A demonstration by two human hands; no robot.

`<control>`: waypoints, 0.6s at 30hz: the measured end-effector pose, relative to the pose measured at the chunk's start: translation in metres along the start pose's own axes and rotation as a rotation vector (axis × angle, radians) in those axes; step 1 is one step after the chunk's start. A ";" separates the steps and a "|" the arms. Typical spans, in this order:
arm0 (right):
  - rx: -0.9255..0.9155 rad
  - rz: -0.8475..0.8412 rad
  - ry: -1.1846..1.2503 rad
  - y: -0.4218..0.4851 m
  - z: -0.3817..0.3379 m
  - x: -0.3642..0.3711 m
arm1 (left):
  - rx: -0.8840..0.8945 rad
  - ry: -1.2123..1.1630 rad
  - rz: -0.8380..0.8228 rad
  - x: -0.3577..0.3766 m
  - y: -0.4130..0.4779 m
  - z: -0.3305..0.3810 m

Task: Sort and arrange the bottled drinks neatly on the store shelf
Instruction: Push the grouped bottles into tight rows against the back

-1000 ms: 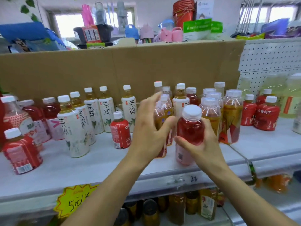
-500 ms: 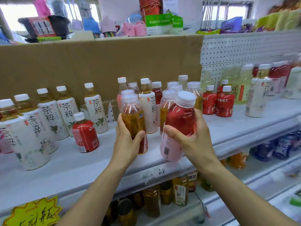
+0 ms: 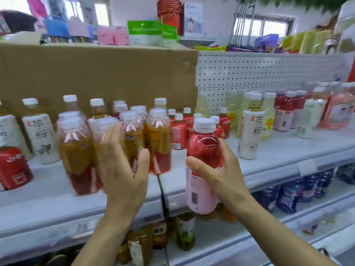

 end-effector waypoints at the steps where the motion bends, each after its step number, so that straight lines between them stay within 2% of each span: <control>1: 0.007 -0.003 -0.011 -0.002 0.005 -0.017 | 0.008 -0.061 -0.072 0.021 -0.001 0.013; 6: 0.057 0.053 -0.049 -0.017 0.030 -0.108 | -0.112 -0.241 -0.394 0.134 -0.011 0.048; 12: 0.108 0.184 -0.107 -0.028 0.053 -0.205 | -0.259 -0.358 -0.644 0.253 -0.004 0.072; 15: 0.136 0.246 -0.131 -0.032 0.065 -0.245 | -0.313 -0.324 -0.636 0.293 0.002 0.075; 18: 0.152 0.287 -0.159 -0.034 0.075 -0.281 | -0.152 -0.276 -0.452 0.302 0.014 0.105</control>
Point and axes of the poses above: each hand's wrist, its own y-axis towards the middle knuckle, its own x-axis out of the palm, z = x × y, the point moved 9 cm from there along y, towards the middle knuckle, and after that the axes turned 9 degrees about -z, right-handed, at the moved point
